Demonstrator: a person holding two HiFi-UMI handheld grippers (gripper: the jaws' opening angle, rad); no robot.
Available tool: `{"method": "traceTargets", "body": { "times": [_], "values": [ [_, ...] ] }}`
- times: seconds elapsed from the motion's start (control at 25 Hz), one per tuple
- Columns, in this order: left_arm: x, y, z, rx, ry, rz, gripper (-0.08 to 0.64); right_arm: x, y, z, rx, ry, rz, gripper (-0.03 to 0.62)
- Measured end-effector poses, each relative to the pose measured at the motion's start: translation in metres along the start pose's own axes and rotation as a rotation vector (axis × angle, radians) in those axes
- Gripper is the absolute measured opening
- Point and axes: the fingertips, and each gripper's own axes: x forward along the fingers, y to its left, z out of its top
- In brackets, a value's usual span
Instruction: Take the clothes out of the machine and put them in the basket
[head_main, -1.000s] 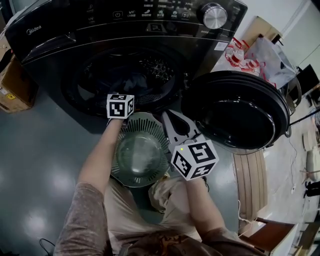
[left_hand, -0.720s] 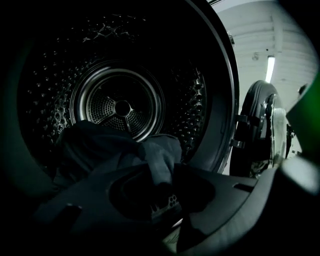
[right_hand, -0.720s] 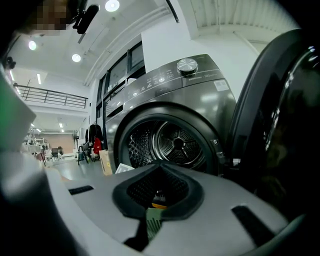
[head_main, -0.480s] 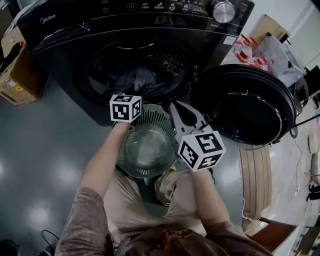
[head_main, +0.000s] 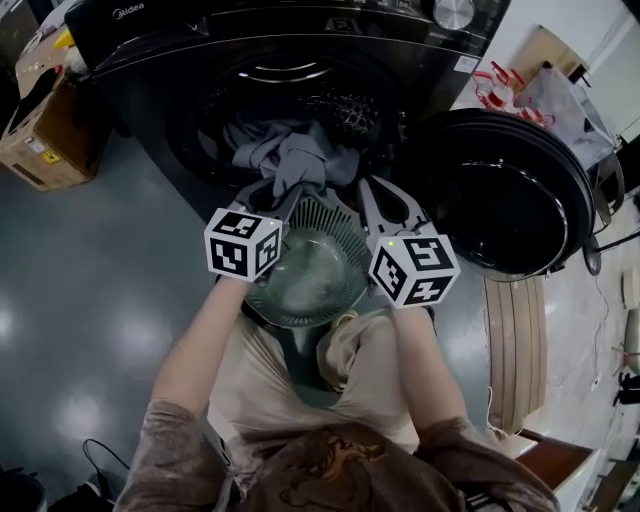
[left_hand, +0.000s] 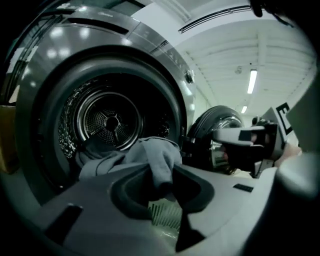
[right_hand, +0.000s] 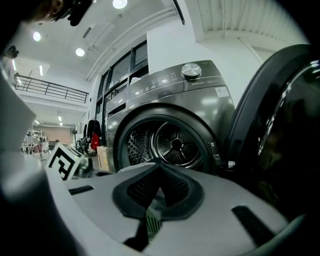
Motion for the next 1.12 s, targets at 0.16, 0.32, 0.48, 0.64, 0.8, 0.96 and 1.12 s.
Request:
{"method": "traceTargets", "body": {
  "times": [0.16, 0.32, 0.48, 0.64, 0.8, 0.96, 1.12],
  "values": [
    [-0.031, -0.021, 0.001, 0.007, -0.008, -0.023, 0.094, 0.004, 0.006, -0.003, -0.005, 0.004, 0.009, -0.002],
    [-0.058, -0.035, -0.001, 0.004, 0.001, -0.037, 0.094, 0.008, 0.006, 0.001, 0.009, -0.014, 0.006, -0.003],
    [-0.075, -0.048, 0.001, -0.021, 0.010, -0.060, 0.095, 0.012, 0.009, 0.001, 0.018, -0.019, 0.016, -0.003],
    [-0.075, -0.047, -0.004, -0.025, 0.034, -0.061, 0.111, 0.019, 0.016, -0.002, 0.019, -0.013, 0.031, -0.003],
    [-0.068, -0.033, -0.009, -0.019, 0.055, -0.015, 0.242, 0.022, 0.018, -0.001, 0.022, -0.015, 0.040, -0.003],
    [-0.056, -0.011, -0.004, -0.024, 0.031, 0.025, 0.305, 0.025, 0.022, 0.000, 0.021, -0.013, 0.051, -0.003],
    [-0.028, 0.026, -0.007, -0.018, 0.040, 0.094, 0.336, 0.025, 0.028, 0.000, 0.009, -0.009, 0.066, -0.003]
  ]
}}
